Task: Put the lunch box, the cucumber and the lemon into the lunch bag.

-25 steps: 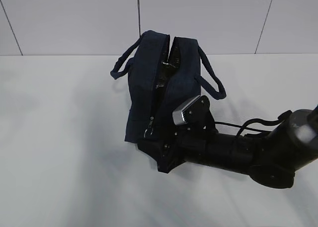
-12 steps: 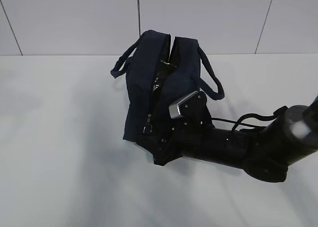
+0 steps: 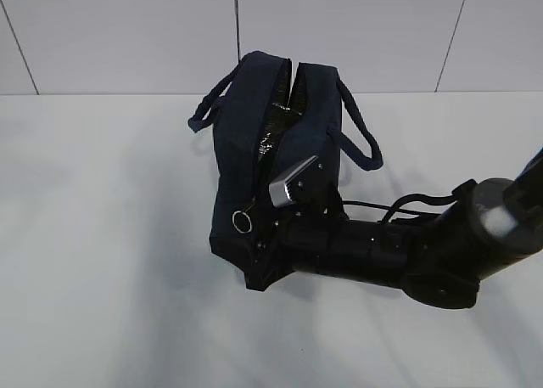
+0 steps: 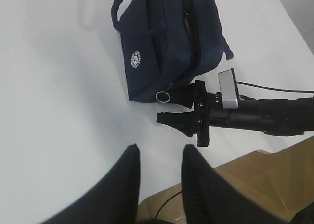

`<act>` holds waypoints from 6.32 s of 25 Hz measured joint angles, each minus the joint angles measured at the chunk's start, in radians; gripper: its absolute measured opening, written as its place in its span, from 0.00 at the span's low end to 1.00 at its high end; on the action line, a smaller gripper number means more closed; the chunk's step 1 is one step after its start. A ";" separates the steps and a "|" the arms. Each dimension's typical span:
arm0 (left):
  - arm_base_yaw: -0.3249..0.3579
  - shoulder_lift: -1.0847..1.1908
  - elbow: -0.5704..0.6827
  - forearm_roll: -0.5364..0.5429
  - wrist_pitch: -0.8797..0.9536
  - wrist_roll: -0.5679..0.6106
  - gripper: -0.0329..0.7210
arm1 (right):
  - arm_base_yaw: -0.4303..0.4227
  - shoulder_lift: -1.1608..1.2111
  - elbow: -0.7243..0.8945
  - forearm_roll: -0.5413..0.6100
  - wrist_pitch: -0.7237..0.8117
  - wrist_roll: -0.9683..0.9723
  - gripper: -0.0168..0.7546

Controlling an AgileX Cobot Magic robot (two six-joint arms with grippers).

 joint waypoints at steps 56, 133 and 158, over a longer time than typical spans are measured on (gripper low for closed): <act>0.000 0.393 0.000 -0.005 0.075 0.230 0.32 | 0.000 -0.273 0.005 -0.086 0.460 0.308 0.02; -0.648 1.004 -0.016 0.007 -1.169 1.038 0.08 | 0.001 -0.379 -0.070 -0.130 0.716 0.316 0.02; -0.652 1.009 -0.018 -0.417 -1.197 1.040 0.03 | 0.001 -0.446 -0.177 -0.226 0.894 0.316 0.02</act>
